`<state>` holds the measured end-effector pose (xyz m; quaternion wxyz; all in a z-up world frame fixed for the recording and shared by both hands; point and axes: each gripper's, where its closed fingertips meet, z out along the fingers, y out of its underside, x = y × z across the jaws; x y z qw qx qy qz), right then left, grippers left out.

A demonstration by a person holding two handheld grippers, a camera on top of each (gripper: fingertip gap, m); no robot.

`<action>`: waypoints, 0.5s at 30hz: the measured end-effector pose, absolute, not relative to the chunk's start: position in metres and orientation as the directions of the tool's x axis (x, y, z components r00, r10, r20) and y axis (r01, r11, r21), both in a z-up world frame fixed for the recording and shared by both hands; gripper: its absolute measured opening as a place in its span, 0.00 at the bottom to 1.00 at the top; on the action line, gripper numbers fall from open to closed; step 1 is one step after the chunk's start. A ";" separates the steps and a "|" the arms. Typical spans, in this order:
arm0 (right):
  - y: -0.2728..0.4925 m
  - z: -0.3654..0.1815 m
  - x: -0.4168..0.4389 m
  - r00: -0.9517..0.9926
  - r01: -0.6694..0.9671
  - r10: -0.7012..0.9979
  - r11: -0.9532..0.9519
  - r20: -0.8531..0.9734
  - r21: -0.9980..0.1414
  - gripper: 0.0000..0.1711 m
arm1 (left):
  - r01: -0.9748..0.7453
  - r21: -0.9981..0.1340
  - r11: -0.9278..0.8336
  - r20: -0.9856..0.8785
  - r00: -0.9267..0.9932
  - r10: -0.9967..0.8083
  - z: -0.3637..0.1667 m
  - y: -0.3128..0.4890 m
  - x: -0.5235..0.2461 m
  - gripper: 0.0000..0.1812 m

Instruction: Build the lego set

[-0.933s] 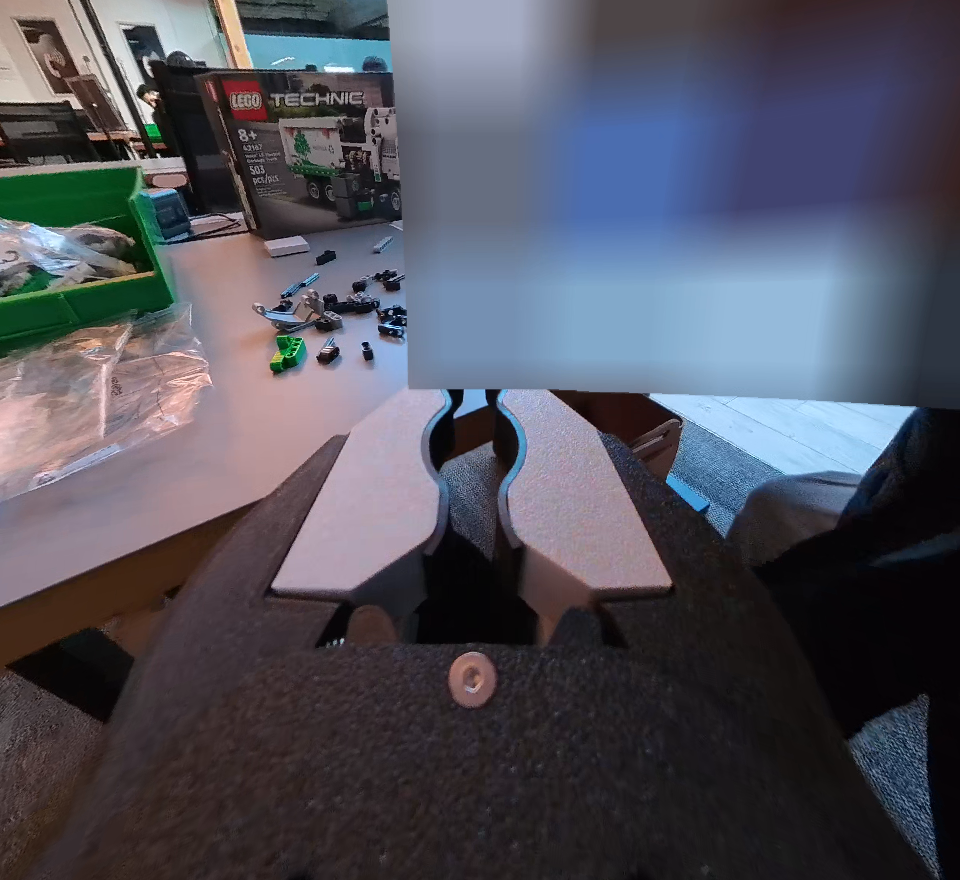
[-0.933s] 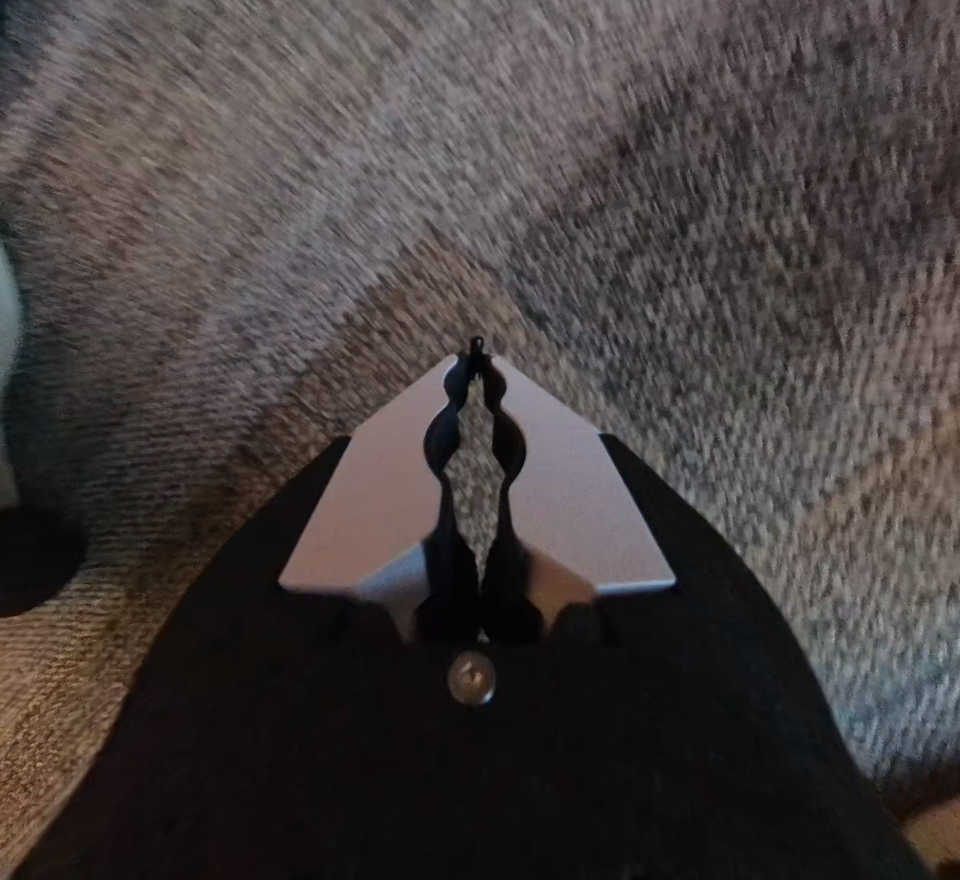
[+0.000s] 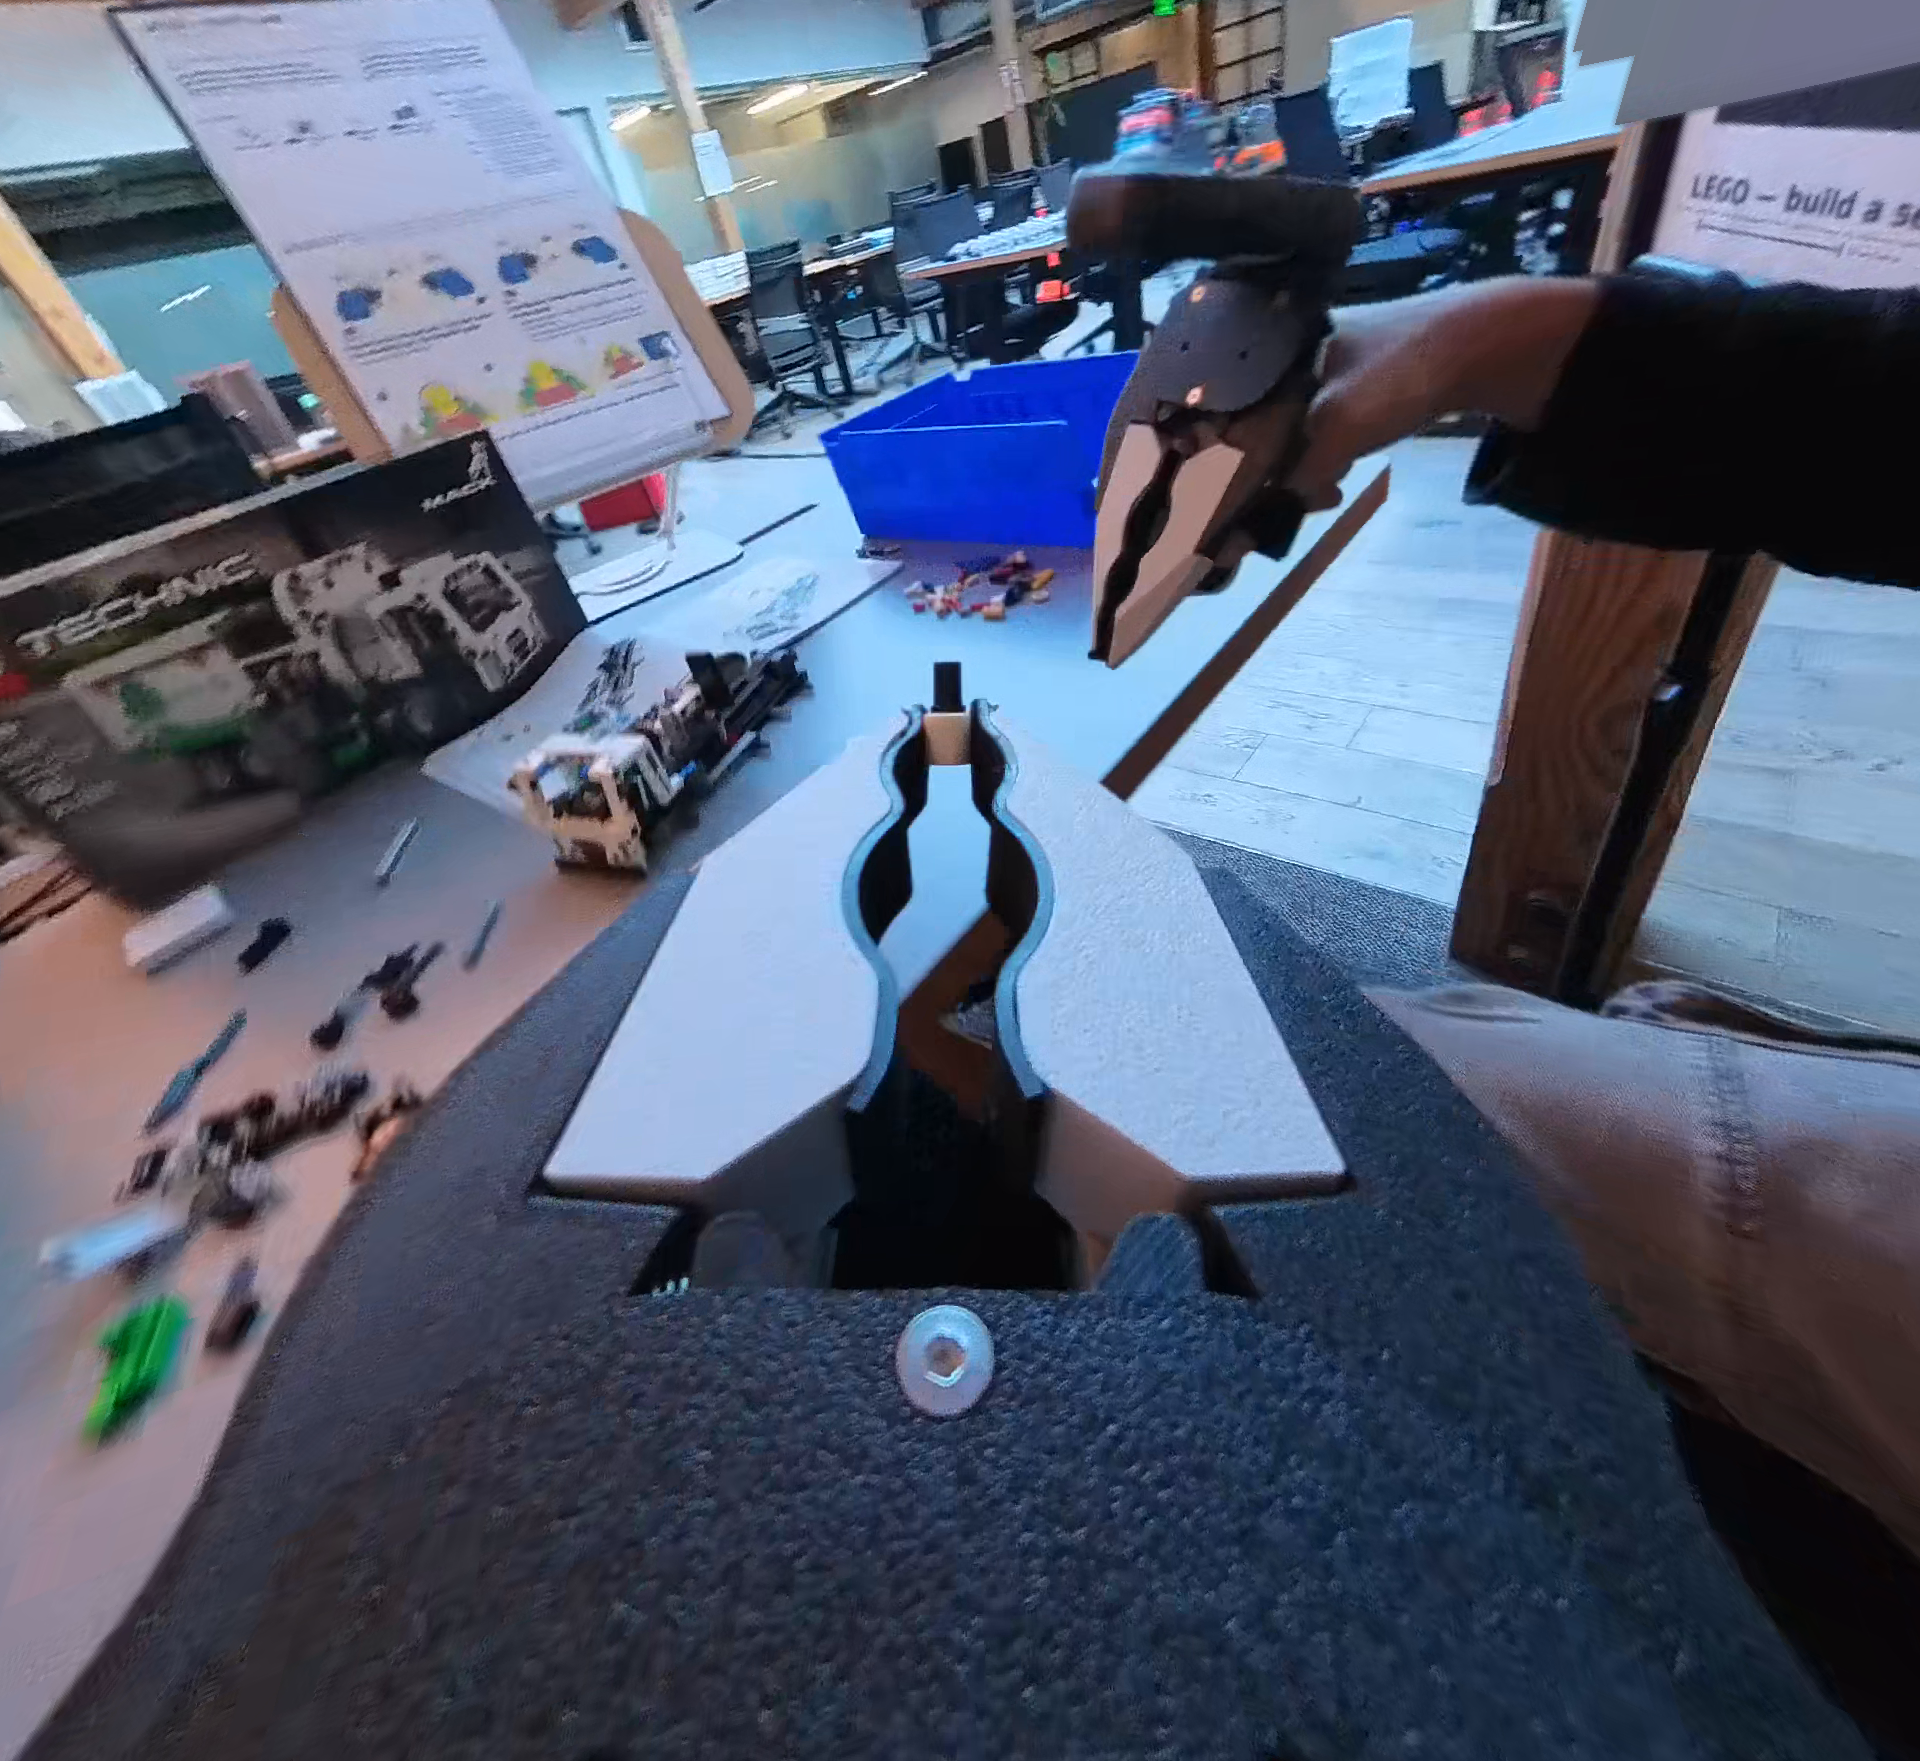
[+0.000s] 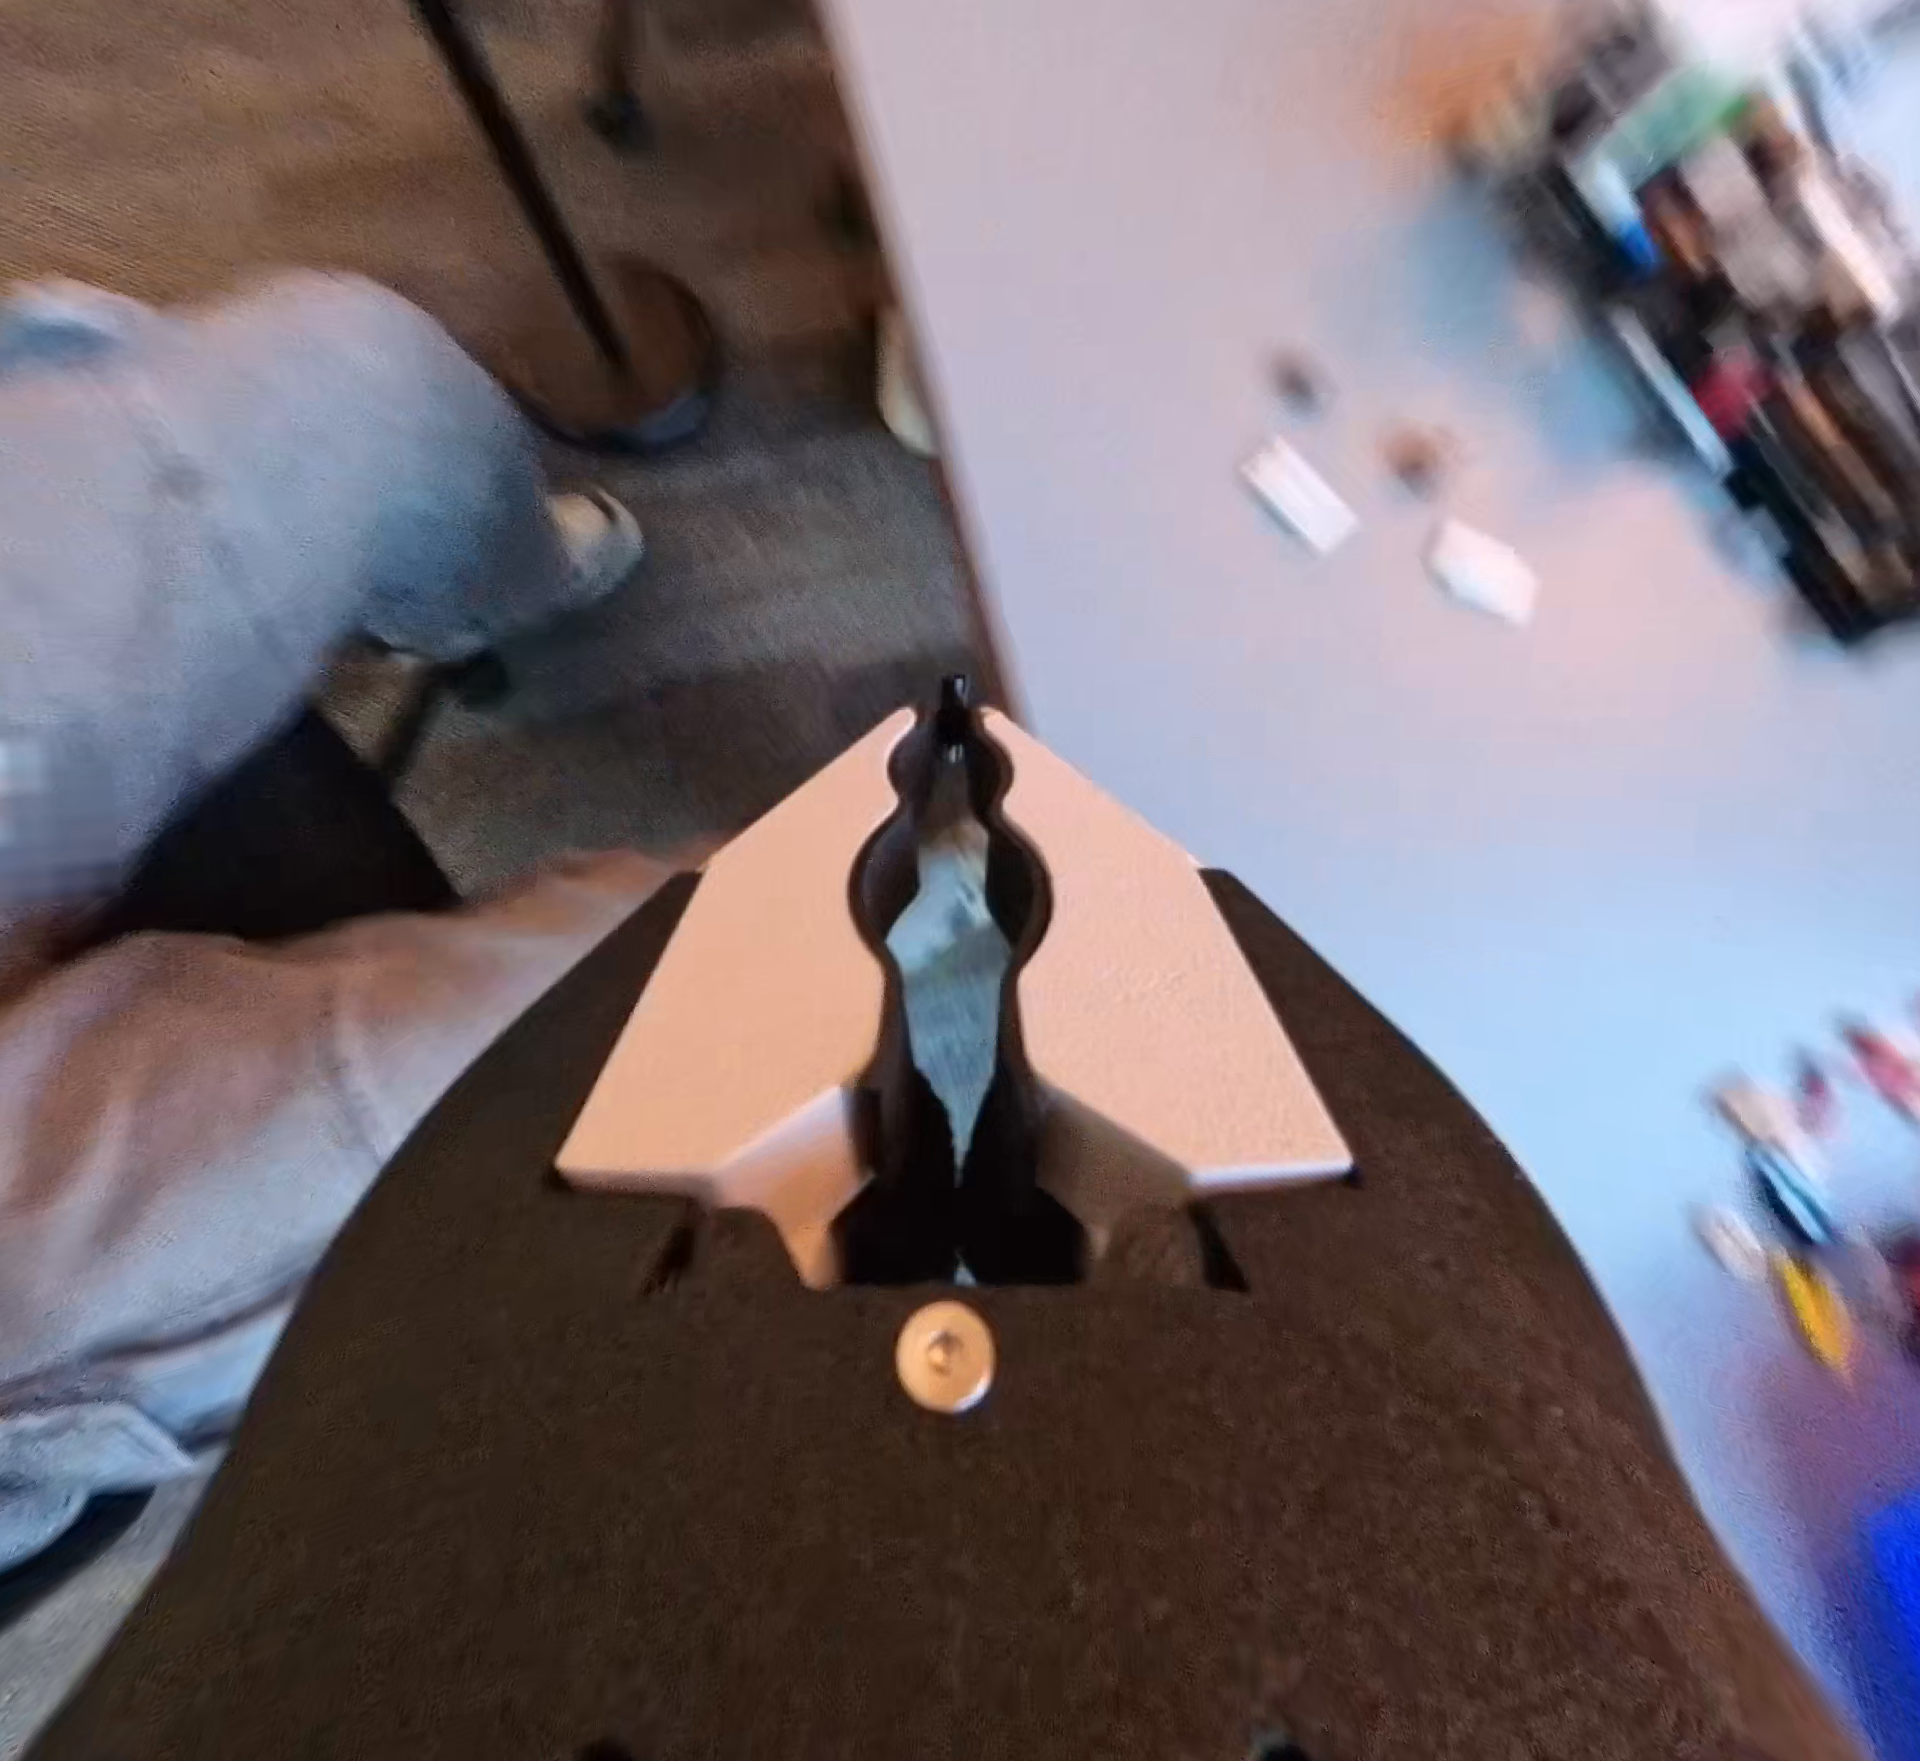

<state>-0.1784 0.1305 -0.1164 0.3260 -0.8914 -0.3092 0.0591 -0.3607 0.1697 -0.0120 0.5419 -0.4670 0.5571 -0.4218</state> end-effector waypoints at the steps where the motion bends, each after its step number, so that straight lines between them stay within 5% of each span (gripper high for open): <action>1: 0.137 -0.124 -0.144 0.833 0.499 0.543 -0.655 0.105 -0.567 0.02 | -0.057 -0.975 0.215 -0.215 0.003 -0.977 -0.011 0.180 -0.345 0.04; 7: 0.204 -0.148 -0.057 0.901 0.377 0.434 -0.749 0.027 -0.545 0.02 | -0.099 -0.980 0.171 -0.163 -0.081 -0.983 -0.030 0.237 -0.278 0.04; 15: 0.251 -0.178 -0.038 0.861 0.439 0.508 -0.762 -0.019 -0.476 0.02 | -0.268 -0.953 0.143 -0.127 -0.077 -0.989 -0.060 0.266 -0.252 0.04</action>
